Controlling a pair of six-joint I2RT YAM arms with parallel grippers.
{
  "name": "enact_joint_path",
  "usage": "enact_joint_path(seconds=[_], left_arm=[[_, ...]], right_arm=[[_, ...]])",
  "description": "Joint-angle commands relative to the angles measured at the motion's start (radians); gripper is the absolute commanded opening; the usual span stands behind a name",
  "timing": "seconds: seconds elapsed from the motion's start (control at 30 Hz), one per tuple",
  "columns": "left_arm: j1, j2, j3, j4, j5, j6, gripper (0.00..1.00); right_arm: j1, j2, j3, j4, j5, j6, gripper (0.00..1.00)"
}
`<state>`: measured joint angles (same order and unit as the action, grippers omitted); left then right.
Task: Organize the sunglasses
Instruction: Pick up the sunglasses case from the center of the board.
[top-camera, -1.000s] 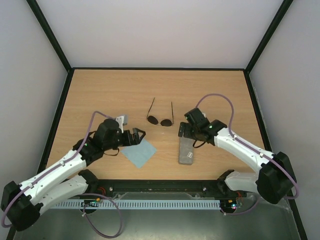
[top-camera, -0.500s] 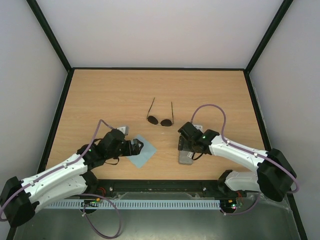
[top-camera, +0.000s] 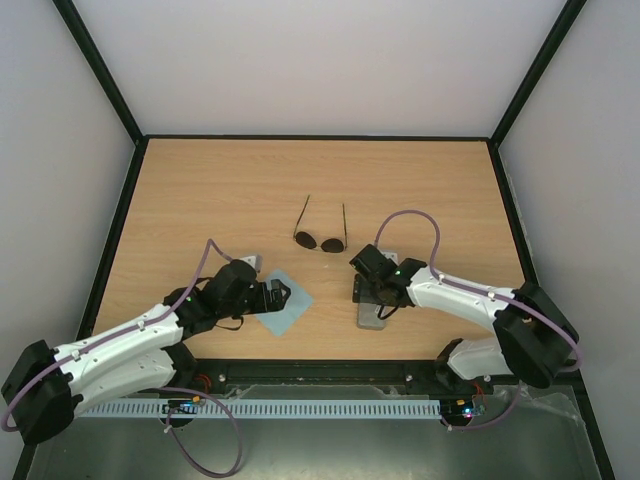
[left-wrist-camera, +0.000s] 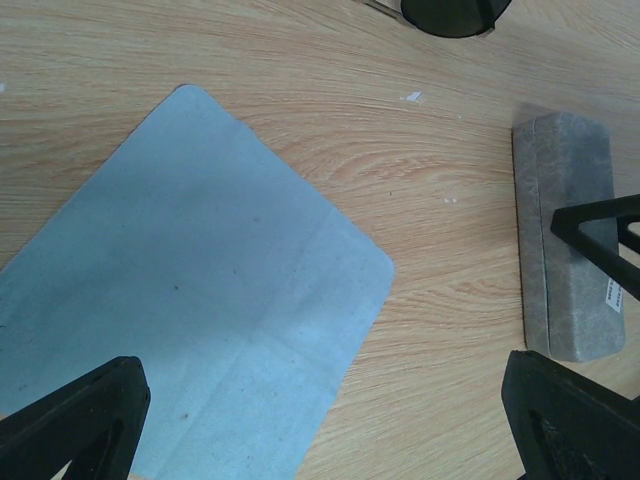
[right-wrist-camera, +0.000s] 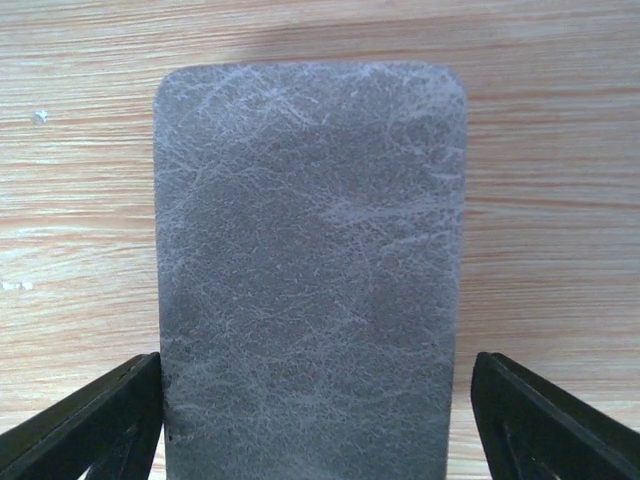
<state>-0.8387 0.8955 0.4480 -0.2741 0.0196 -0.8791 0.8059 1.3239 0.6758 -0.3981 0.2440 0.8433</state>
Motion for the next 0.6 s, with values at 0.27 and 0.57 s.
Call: enact_joint_path(seconds=[0.27,0.57], left_arm=[[-0.006,0.038,0.024,0.049,0.019,-0.018,1.0],[-0.007,0.144,0.096,0.093,0.109,-0.002,1.0]], right_arm=[[0.006,0.045,0.007,0.002,-0.031,-0.03,0.67],[0.006,-0.024,0.036,-0.023,-0.069,-0.077,0.47]])
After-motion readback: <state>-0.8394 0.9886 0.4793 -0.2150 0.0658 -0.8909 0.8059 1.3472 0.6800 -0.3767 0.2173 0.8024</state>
